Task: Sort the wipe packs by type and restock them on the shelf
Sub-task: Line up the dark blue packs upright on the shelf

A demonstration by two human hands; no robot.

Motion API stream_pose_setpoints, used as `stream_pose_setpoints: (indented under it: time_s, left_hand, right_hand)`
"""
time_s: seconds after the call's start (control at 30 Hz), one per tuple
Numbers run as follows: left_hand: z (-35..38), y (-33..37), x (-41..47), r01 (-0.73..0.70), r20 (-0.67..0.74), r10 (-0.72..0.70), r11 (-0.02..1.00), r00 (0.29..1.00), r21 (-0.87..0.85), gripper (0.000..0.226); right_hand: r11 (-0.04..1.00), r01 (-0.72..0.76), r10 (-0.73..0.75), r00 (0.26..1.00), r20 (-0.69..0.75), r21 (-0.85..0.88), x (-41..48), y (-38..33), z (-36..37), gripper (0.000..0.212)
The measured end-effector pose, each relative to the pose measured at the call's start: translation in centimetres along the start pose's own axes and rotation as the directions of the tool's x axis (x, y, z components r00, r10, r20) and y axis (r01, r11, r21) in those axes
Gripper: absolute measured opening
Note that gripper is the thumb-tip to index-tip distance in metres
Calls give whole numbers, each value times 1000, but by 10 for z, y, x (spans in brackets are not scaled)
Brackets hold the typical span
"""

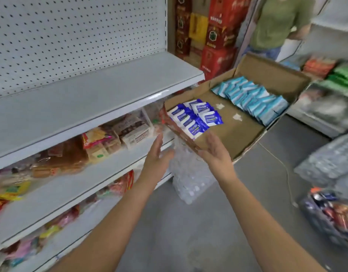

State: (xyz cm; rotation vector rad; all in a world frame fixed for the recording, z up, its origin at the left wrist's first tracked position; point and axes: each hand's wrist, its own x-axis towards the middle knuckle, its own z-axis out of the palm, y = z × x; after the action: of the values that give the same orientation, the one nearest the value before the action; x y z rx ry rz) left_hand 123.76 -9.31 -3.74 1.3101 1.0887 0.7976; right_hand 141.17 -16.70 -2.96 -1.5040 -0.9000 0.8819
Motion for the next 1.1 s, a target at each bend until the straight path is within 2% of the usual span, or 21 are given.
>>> stream_pose_setpoints:
  time_s: [0.1, 0.23, 0.33, 0.43, 0.5, 0.6, 0.73, 0.77, 0.83, 0.87, 0.93, 0.97, 1.03, 1.1]
  left_hand:
    - [59, 1, 11, 6, 8, -6, 999, 1000, 35, 68]
    - [109, -6, 40, -66, 83, 58, 993, 995, 96, 61]
    - [133, -13, 79, 19, 57, -22, 998, 998, 63, 65]
    - [158, -11, 116, 75, -23, -75, 997, 997, 4, 52]
    - [173, -13, 146, 75, -28, -73, 996, 997, 57, 43]
    - [184, -22, 181, 91, -79, -72, 960, 994, 265, 51]
    - [183, -35, 216, 105, -94, -60, 797, 994, 594, 60]
    - [181, -40, 222, 116, -113, -52, 712, 992, 693, 63]
    - [177, -53, 232, 129, -155, 16, 468, 988, 874, 60]
    - [176, -58, 235, 147, -177, 60, 338, 982, 930, 54]
    - [175, -59, 239, 225, -242, 93, 159, 966, 961, 44]
    - [177, -57, 242, 261, -270, 76, 111, 960, 959, 43]
    - [176, -57, 243, 276, -279, 27, 88, 960, 957, 43]
    - [176, -55, 249, 284, -288, 4, 146, 958, 948, 49]
  right_hand:
    - [996, -86, 85, 996, -33, -19, 19, 17, -58, 75]
    - [991, -129, 128, 991, -36, -42, 55, 38, -107, 71]
    - [989, -133, 132, 991, -11, -60, 94, 45, -123, 69]
    - [982, -137, 140, 990, 19, -127, 142, 52, -134, 67]
    - [973, -159, 167, 985, 33, -168, 175, 58, -141, 66]
    - [942, -167, 203, 974, 98, -291, 221, 64, -152, 62]
    - [892, -192, 251, 963, 96, -410, 273, 71, -157, 50]
    - [881, -194, 257, 962, 91, -433, 283, 76, -157, 47]
    - [852, -184, 264, 960, 97, -491, 302, 88, -157, 42]
    - [838, -179, 269, 957, 105, -515, 311, 91, -156, 40]
    - [812, -172, 285, 951, 121, -558, 329, 99, -155, 45]
    - [791, -171, 304, 943, 135, -587, 342, 106, -156, 53]
    - [745, -164, 320, 938, 131, -646, 357, 122, -158, 68]
    - [709, -152, 332, 933, 136, -688, 376, 135, -161, 68]
